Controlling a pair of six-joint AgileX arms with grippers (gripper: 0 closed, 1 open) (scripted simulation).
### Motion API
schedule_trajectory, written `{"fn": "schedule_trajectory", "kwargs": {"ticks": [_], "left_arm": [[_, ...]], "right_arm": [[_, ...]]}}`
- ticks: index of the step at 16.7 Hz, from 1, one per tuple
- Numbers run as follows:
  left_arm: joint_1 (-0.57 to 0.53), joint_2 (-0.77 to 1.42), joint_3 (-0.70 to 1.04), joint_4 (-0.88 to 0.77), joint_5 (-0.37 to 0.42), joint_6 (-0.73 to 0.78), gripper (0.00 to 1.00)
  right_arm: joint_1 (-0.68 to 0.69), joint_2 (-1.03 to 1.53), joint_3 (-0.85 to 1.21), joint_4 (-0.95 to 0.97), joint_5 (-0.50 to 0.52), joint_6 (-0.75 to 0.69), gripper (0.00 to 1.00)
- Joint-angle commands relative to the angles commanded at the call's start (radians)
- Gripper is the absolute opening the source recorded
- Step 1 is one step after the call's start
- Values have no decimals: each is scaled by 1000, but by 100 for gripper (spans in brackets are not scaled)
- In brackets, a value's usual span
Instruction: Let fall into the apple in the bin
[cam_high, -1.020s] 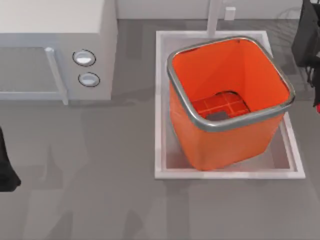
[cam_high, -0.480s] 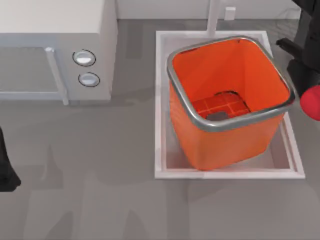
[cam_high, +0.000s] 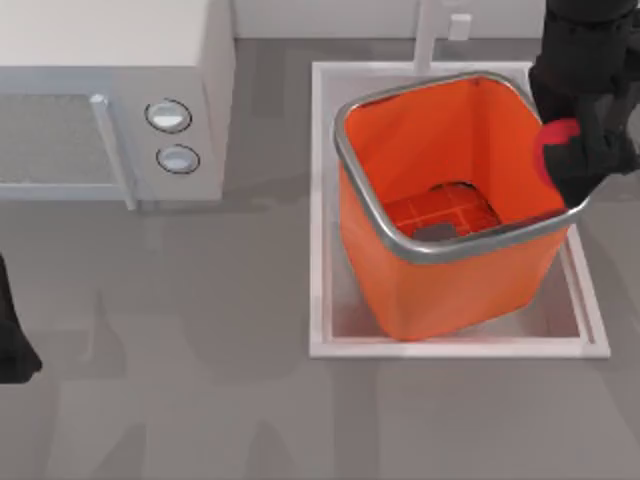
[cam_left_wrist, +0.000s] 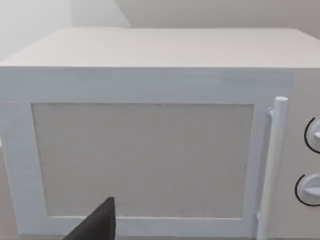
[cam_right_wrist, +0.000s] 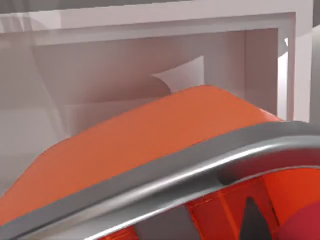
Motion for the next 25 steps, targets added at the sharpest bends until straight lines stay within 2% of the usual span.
{"fn": "schedule_trajectory", "kwargs": {"ticks": [3,9,18,23,25], "left_arm": [[0,0,0,0,0,0,100],[0,0,0,0,0,0,100],[0,0,0,0,0,0,100],[0,0,0,0,0,0,100],[0,0,0,0,0,0,100]], "right_arm": [[20,12,59,-6,19,74,0],[0,-5,44,-25,41,77,0],[20,-30,-272,283,22,78,0],[23,-31,-294,305,19,79,0],[23,-31,-294,305,19,79,15]]}}
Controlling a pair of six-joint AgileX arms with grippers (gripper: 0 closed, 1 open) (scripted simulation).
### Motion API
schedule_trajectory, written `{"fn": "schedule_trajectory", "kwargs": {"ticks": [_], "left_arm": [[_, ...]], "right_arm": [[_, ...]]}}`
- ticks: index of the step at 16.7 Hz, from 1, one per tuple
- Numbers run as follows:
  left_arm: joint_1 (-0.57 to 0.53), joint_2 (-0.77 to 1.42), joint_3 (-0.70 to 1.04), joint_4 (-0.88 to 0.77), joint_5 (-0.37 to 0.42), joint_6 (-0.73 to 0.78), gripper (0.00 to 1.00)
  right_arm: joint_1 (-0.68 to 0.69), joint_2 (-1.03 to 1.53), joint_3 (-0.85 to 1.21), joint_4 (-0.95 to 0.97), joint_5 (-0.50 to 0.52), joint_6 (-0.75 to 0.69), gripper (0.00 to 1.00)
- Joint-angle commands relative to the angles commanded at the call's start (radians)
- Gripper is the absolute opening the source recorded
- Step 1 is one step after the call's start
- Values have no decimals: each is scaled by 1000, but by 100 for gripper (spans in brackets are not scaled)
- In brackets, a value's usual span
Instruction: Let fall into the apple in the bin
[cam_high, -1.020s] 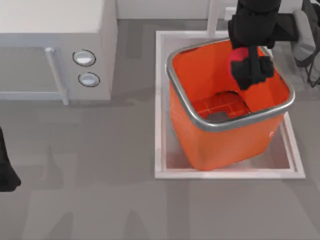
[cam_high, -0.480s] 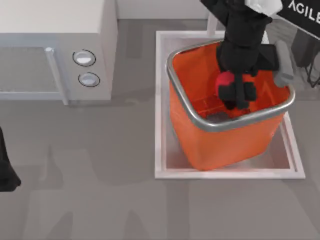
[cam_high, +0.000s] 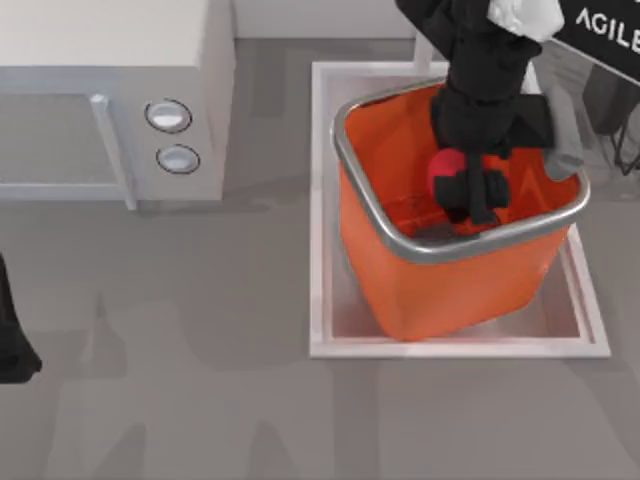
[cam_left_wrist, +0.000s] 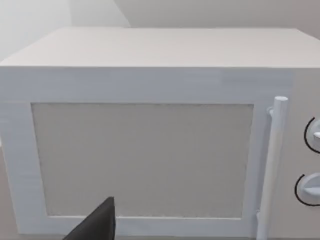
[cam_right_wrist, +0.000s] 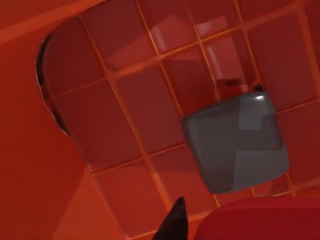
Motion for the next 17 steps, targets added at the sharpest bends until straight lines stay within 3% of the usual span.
{"fn": "schedule_trajectory", "kwargs": {"ticks": [11,17], "left_arm": [[0,0,0,0,0,0,100],[0,0,0,0,0,0,100]], "right_arm": [[0,0,0,0,0,0,98],[0,0,0,0,0,0,100]]}}
